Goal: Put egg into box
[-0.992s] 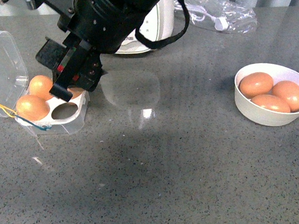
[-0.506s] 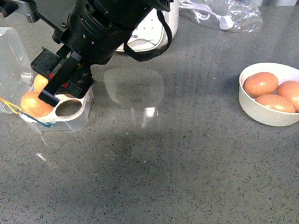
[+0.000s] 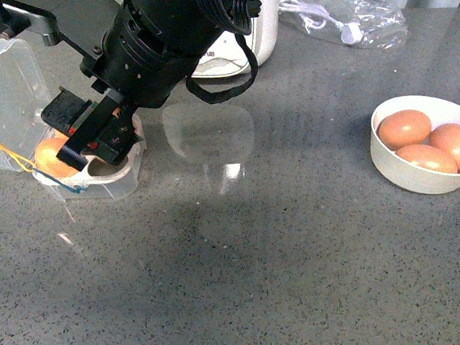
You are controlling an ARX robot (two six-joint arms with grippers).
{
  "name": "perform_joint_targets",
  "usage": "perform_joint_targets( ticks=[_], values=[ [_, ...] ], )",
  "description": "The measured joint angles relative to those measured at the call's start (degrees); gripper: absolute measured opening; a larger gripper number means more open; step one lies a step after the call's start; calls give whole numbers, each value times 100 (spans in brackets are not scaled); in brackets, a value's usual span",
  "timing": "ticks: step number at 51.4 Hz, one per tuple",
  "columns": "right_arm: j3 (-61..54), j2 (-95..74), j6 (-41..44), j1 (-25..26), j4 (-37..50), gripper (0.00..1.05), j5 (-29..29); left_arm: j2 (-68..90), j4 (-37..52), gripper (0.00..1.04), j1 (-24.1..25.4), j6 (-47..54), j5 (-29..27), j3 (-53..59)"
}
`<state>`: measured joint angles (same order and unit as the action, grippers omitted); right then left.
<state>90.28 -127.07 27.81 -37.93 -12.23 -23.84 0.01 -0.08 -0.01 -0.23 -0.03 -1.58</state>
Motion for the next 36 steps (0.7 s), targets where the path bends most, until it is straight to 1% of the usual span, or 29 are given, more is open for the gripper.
perform_joint_targets(
  ticks=[6, 12, 13, 18, 26, 32, 36],
  values=[
    [0, -2, -13, 0, 68, 82, 0, 0, 0, 98, 0, 0, 0, 0],
    [-11, 0, -44, 7, 136, 98, -4, 0, 0, 98, 0, 0, 0, 0],
    [-15, 0, -52, 9, 149, 99, -4, 0, 0, 98, 0, 0, 0, 0],
    [-103, 52, -153, 39, 240, 97, -31, 0, 0, 98, 0, 0, 0, 0],
    [-393, 356, -468, 153, 533, 97, 13, 0, 0, 98, 0, 0, 0, 0],
    [-651, 721, -802, 284, 785, 97, 234, 0, 0, 98, 0, 0, 0, 0],
    [-922, 1123, -1178, 463, 944, 97, 549, 0, 0, 98, 0, 0, 0, 0]
  ],
)
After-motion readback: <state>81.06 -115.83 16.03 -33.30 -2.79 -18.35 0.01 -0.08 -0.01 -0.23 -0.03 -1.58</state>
